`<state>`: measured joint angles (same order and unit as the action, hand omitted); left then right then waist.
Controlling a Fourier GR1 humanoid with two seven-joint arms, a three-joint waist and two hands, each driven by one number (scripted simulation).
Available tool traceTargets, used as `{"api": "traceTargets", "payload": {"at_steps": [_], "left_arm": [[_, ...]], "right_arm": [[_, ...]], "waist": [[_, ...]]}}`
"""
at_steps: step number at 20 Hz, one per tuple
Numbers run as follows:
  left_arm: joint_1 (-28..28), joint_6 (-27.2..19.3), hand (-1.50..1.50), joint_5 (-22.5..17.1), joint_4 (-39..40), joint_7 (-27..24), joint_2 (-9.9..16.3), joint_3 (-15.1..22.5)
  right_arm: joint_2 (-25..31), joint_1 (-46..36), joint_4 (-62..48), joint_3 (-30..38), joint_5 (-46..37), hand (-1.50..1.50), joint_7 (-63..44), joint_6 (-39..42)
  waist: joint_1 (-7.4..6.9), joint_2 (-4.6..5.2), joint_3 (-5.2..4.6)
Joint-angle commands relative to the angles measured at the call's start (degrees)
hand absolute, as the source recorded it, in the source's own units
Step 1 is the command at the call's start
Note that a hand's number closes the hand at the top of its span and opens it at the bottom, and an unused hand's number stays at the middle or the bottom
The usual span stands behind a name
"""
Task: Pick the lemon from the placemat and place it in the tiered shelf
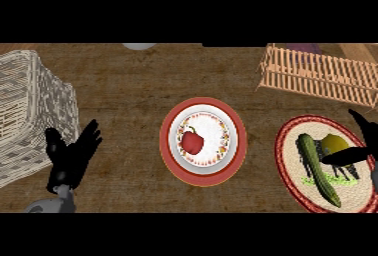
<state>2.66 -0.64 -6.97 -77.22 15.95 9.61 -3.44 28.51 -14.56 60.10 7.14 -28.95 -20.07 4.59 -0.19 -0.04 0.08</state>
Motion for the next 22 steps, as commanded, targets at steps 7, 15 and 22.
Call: {"api": "traceTargets", "payload": {"at_steps": [7, 15, 22], "left_arm": [[-0.14, 1.08, 0.0, 0.34, -2.17, 1.9, 0.95, -0.29], [-1.68, 3.17, 0.0, -1.18, 0.18, -0.42, 1.5, -3.05], [0.28, 3.0, 0.0, -0.89, 0.17, 1.44, 1.65, -2.82]], "right_arm": [[0.75, -2.22, -6.3, -9.47, -7.95, 1.5, 7.6, 7.8], [-4.83, 2.33, -3.33, -4.7, -4.35, 1.5, 15.31, 0.88], [-13.63, -5.15, 7.37, -13.64, -7.41, 1.5, 5.14, 4.9]], "waist": [[-1.09, 0.13, -0.08], [0.19, -0.01, -0.09], [-0.34, -0.05, -0.14]]}}
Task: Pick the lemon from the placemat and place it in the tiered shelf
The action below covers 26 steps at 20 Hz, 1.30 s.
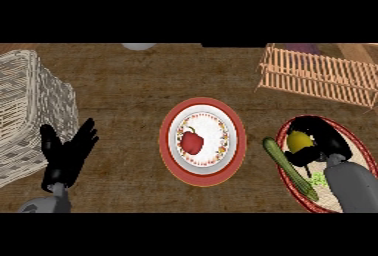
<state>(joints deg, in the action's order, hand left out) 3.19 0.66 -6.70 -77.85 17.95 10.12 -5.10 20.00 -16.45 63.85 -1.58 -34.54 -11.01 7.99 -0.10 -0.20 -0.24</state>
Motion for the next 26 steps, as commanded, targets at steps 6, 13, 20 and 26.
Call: {"api": "traceTargets", "payload": {"at_steps": [6, 13, 20, 26], "left_arm": [[-3.83, -0.22, 0.0, 0.53, -3.24, -0.15, -1.26, 1.13], [-4.88, 0.95, 0.0, 0.22, -2.29, -1.11, -0.2, 0.22], [0.4, 0.13, 0.0, 0.14, 1.52, -1.75, 0.05, -1.63], [-2.2, 0.26, 0.0, 1.33, 0.45, -2.03, -1.17, 0.07]], "right_arm": [[-9.5, -2.47, 22.8, -7.88, -3.22, 1.5, -12.67, 0.08], [-6.08, -3.3, 45.74, -4.68, -6.51, 1.5, -25.19, 1.12], [-1.25, -14.82, 58.12, 5.17, 0.21, 1.5, -42.51, 14.68], [4.06, -29.93, 45.22, 13.4, 4.51, 1.5, -45.04, 16.71]], "waist": [[0.47, -0.42, 0.17], [1.1, -0.49, 0.14], [0.74, -0.05, 0.15], [-0.38, 0.19, 0.18]]}}
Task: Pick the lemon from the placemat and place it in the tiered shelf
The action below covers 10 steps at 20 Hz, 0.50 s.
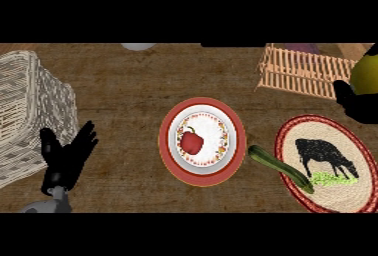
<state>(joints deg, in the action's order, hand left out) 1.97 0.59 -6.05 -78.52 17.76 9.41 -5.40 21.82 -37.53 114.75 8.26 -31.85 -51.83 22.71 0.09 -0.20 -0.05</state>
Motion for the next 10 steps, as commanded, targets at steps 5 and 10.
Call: {"api": "traceTargets", "payload": {"at_steps": [5, 10], "left_arm": [[-0.1, 0.46, 0.0, 0.81, -0.17, -0.66, -0.82, 1.04], [1.79, 2.21, 0.0, -0.94, 2.65, -0.7, 0.45, -1.05]], "right_arm": [[9.03, -15.03, -15.56, 8.8, 3.42, 1.5, -0.03, 1.49], [14.46, -18.45, -26.44, 11.43, 3.31, 1.5, 7.02, 0.36]], "waist": [[-0.65, 0.21, 0.01], [-0.59, 0.29, 0.03]]}}
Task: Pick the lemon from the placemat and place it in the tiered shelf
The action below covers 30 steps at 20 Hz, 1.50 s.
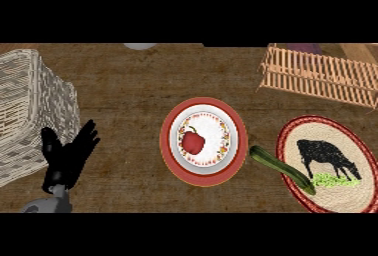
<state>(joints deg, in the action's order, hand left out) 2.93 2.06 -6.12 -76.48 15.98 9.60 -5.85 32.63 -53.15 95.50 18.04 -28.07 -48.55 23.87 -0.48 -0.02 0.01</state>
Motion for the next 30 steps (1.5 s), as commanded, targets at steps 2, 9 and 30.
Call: {"api": "traceTargets", "payload": {"at_steps": [2, 9, 30], "left_arm": [[-1.82, 1.14, 0.0, -0.61, -2.24, 1.46, 1.18, -0.57], [-1.67, 0.23, 0.0, 0.01, -2.78, 1.1, -0.47, 0.26], [-2.41, -1.42, 0.0, 2.4, -4.77, 1.14, -2.49, 1.87]], "right_arm": [[5.02, -5.36, -11.79, 1.96, 0.42, 1.5, 4.78, -0.23], [6.76, -5.4, -26.27, -1.0, -2.37, 1.5, 18.11, -3.04], [8.77, -15.43, -61.38, -2.29, -11.12, 1.5, 42.96, -19.54]], "waist": [[-0.3, 0.07, -0.04], [-0.41, 0.21, -0.04], [-1.1, 0.41, 0.0]]}}
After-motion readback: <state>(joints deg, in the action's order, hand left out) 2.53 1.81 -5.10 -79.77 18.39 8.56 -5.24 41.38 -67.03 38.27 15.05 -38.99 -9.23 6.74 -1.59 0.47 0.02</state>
